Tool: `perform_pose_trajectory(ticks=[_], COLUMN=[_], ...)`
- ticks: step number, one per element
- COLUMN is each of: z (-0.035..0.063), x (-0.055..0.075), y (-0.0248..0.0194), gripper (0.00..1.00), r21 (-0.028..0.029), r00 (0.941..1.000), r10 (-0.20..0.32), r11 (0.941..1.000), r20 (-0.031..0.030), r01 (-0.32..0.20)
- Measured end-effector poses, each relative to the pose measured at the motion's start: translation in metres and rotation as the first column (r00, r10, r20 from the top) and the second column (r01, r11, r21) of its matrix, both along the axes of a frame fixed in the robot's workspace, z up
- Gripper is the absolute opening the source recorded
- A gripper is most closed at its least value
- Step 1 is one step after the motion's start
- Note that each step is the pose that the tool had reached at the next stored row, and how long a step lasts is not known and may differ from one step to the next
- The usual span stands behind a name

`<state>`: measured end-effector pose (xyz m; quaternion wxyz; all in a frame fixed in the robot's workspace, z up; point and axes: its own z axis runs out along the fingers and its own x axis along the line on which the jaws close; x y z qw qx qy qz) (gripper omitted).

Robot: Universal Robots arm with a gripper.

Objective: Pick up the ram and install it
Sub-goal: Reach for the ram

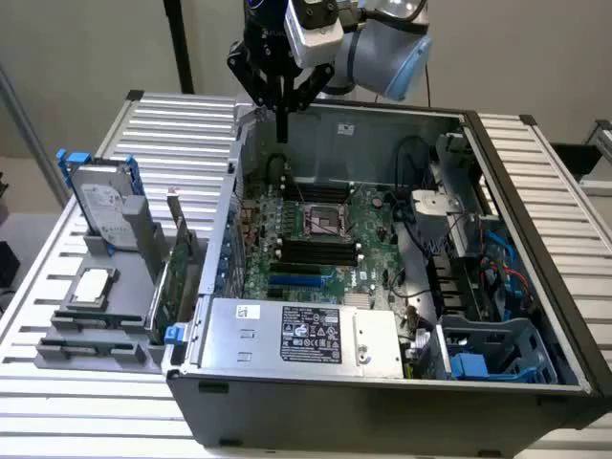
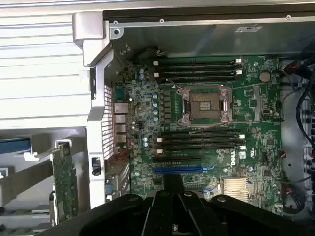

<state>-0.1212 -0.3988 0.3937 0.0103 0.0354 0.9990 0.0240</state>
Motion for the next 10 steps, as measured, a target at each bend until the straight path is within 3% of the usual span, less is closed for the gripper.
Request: perform_pose_trajectory(ticks=[10], z=[0.0003], x=[0.0000], y=[0.0000], gripper=[0.00], r21=[0.0000], r00=[1.0000], r10=[0.000], r11=[1.0000], r20=[0.0000], r01=[0.000])
